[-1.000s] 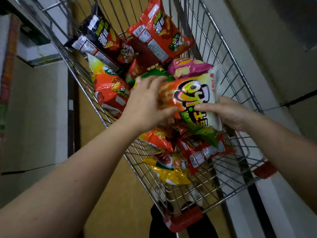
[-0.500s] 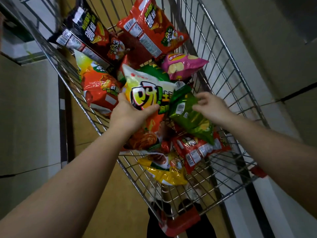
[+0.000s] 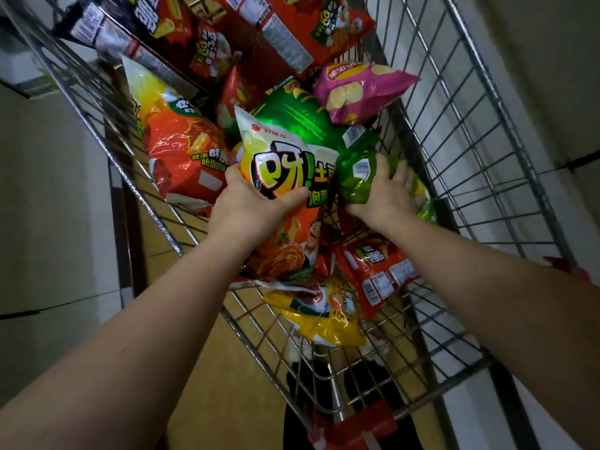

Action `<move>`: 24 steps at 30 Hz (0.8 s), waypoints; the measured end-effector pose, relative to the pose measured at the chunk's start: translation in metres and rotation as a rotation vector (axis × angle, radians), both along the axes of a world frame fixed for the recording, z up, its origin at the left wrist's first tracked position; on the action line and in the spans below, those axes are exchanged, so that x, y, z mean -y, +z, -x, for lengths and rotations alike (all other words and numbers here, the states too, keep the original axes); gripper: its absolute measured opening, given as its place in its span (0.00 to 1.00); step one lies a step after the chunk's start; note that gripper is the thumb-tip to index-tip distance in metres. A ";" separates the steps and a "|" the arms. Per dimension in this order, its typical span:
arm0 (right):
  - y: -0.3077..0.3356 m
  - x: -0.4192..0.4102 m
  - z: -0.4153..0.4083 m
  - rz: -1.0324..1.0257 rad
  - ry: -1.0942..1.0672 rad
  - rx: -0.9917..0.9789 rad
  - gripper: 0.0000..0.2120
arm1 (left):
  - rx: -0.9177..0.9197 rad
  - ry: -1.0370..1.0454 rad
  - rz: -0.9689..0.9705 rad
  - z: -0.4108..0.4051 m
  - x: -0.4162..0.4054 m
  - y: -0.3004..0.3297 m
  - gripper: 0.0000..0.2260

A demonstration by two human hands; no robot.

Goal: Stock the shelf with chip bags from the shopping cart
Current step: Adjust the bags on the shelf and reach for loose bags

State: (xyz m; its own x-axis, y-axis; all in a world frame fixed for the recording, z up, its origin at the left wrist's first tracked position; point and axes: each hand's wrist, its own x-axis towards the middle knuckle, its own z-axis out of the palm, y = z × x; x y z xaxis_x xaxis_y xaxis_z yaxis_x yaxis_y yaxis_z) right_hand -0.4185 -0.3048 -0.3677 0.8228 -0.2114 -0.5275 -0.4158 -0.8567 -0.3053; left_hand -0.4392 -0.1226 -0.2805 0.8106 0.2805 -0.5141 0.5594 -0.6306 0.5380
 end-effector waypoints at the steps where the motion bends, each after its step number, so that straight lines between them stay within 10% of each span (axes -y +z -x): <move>1: -0.001 0.005 -0.002 0.036 0.028 0.002 0.48 | -0.004 0.001 0.006 0.000 0.000 0.000 0.39; 13: 0.033 0.052 0.013 -0.128 0.101 0.166 0.32 | 0.072 0.016 0.060 0.010 0.004 0.004 0.40; 19: 0.028 0.070 0.016 -0.551 -0.139 -0.011 0.32 | 0.114 0.029 0.038 0.014 0.005 0.006 0.41; 24: 0.011 0.061 0.030 -0.309 -0.402 0.124 0.25 | 0.100 0.001 0.033 0.016 0.007 0.001 0.41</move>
State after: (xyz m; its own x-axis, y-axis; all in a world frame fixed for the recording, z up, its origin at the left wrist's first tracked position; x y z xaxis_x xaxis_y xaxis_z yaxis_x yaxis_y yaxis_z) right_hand -0.4483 -0.3656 -0.3562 0.7690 -0.3733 -0.5190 -0.6381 -0.4985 -0.5868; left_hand -0.4551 -0.1301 -0.2793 0.8582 0.2653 -0.4394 0.5022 -0.6111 0.6119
